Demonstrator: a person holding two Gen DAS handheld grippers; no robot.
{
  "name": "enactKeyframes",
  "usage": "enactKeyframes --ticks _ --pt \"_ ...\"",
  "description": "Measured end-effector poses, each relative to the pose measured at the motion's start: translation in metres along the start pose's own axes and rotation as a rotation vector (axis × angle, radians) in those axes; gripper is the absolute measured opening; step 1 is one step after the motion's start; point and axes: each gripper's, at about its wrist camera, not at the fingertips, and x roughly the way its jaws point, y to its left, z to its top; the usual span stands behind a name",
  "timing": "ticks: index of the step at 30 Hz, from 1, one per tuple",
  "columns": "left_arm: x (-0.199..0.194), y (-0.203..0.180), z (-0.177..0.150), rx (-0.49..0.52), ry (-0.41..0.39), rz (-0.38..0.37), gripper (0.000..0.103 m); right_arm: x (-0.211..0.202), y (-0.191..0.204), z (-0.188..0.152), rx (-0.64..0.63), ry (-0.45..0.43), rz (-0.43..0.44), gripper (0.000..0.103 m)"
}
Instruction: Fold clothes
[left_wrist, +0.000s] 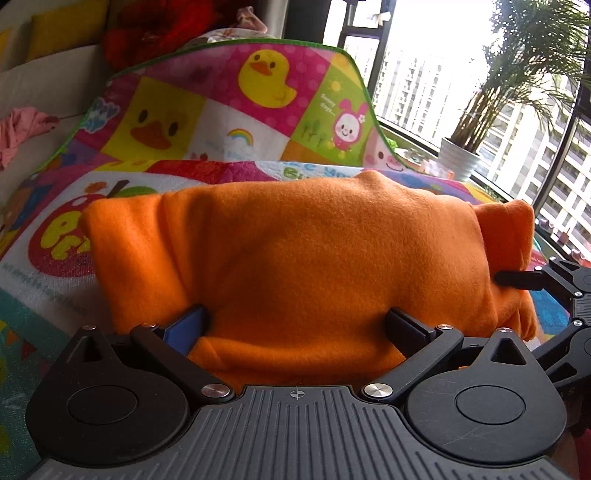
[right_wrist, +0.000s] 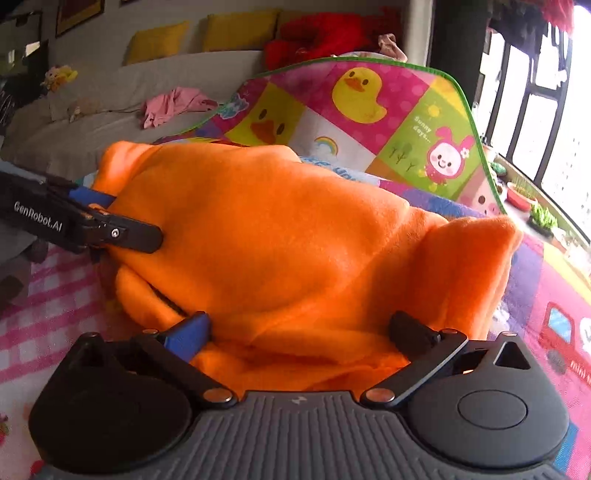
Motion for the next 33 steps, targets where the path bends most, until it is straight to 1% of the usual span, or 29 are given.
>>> enactKeyframes --ticks 2,6,8,9,10,13,15,18,20,21,23,25,27,28,29,32,33 --pt "-0.001 0.001 0.000 -0.005 -0.002 -0.008 0.103 0.001 0.000 0.001 0.026 0.014 -0.003 0.103" --pt "-0.009 0.009 0.002 -0.037 -0.012 -0.042 0.103 0.002 0.003 0.000 0.030 0.017 -0.010 0.103" --pt "-0.026 0.018 0.005 -0.100 -0.032 -0.056 0.103 0.002 0.004 -0.001 0.033 0.018 -0.013 0.103" --pt "-0.037 0.023 0.005 -0.137 -0.054 -0.049 0.103 0.003 0.005 -0.001 0.034 0.019 -0.015 0.103" --pt "-0.047 0.028 0.005 -0.174 -0.079 -0.020 0.103 0.003 0.005 -0.001 0.035 0.019 -0.017 0.103" --pt "-0.054 0.046 0.004 -0.297 -0.095 0.070 0.103 0.004 0.008 -0.002 0.027 0.015 -0.026 0.103" --pt "-0.044 0.060 0.003 -0.378 -0.062 0.075 0.103 0.004 0.010 -0.001 0.019 0.013 -0.032 0.103" --pt "-0.024 0.067 -0.002 -0.440 -0.038 0.061 0.103 -0.003 0.007 -0.002 0.039 -0.013 -0.026 0.103" --pt "-0.019 0.064 -0.002 -0.423 -0.048 0.050 0.102 -0.013 -0.001 -0.002 0.089 -0.048 -0.012 0.103" --pt "-0.017 0.063 -0.002 -0.412 -0.054 0.045 0.101 -0.022 -0.007 -0.002 0.131 -0.079 -0.015 0.103" --pt "-0.014 0.060 -0.002 -0.394 -0.062 0.031 0.089 -0.038 -0.024 -0.001 0.234 -0.143 -0.036 0.103" --pt "-0.013 0.058 -0.003 -0.380 -0.060 0.024 0.085 -0.050 -0.047 -0.003 0.373 -0.192 -0.088 0.103" --pt "-0.013 0.055 -0.004 -0.363 -0.058 0.021 0.082 -0.052 -0.074 -0.008 0.529 -0.196 -0.124 0.103" --pt "-0.014 0.052 -0.004 -0.353 -0.056 0.017 0.078 -0.048 -0.087 -0.013 0.617 -0.182 -0.111 0.103" --pt "-0.013 0.050 -0.004 -0.344 -0.051 0.009 0.073 -0.042 -0.098 -0.018 0.708 -0.163 -0.077 0.103" --pt "-0.011 0.037 -0.005 -0.301 -0.034 -0.005 0.071 -0.016 -0.118 -0.031 0.928 -0.121 0.049 0.102" --pt "-0.010 0.034 -0.006 -0.290 -0.029 -0.010 0.071 -0.008 -0.117 -0.031 0.940 -0.121 0.059 0.102"
